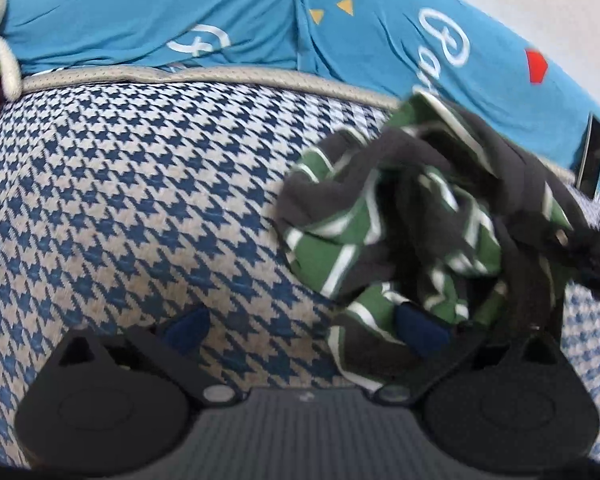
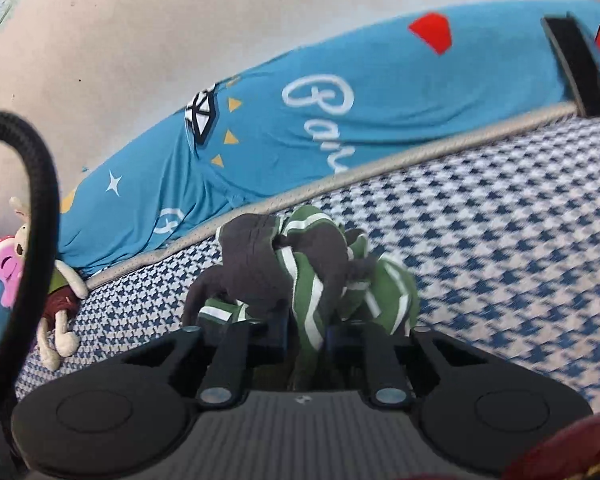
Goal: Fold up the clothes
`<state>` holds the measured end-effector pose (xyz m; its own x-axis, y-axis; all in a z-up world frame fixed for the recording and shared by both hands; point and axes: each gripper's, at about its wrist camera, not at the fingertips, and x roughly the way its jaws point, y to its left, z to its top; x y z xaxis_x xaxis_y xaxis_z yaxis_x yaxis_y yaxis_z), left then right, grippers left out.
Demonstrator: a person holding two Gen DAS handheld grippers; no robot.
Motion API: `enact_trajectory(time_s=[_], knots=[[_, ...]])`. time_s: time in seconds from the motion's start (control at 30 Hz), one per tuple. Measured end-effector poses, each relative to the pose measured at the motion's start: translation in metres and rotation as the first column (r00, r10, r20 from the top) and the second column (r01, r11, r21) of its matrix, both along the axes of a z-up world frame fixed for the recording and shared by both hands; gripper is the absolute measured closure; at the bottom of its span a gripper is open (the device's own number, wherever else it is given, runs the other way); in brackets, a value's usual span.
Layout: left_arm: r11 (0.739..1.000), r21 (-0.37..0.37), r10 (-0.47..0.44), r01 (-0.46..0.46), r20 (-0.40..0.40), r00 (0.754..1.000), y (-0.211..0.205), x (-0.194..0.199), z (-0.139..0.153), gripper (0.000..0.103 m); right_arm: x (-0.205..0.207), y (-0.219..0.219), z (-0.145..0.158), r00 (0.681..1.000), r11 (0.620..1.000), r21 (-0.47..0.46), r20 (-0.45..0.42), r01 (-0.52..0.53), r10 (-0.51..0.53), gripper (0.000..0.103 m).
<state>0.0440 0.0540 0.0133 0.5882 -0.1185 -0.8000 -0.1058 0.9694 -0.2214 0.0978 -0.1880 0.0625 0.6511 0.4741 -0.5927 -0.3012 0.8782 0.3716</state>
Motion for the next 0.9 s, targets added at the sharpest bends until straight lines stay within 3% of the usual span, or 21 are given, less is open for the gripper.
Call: enact_trajectory(time_s=[0.13,0.3,0.57,0.73,0.9], knots=[[0.999,0.003,0.038,-0.038,0.047,0.998,0.008,-0.004,0.018,0.000,-0.012,-0.019,0.012,0.998,0.996,-0.069,0.025,0.055,-0.053,0.087],[0.997,-0.016,0.073,-0.072,0.059,0.996,0.011,-0.005,0.031,0.000,-0.020,-0.044,0.013,0.996,0.989,-0.128,-0.027,0.079,-0.083,0.087],[0.998,-0.018,0.068,-0.067,0.086,0.994,0.004,-0.019,0.050,0.000,-0.043,-0.071,0.006,0.998,0.976,-0.218,-0.057,0.017,-0.030,0.087],[0.997,-0.030,0.075,-0.073,0.072,0.995,0.001,-0.017,0.049,0.000,-0.060,-0.086,0.008,0.999,0.975,-0.222,-0.041,0.004,-0.013,0.086],[0.998,-0.019,0.062,-0.061,0.058,0.996,-0.002,-0.016,0.044,0.000,-0.063,-0.101,0.021,1.000,0.993,-0.118,0.002,0.029,-0.029,0.080]])
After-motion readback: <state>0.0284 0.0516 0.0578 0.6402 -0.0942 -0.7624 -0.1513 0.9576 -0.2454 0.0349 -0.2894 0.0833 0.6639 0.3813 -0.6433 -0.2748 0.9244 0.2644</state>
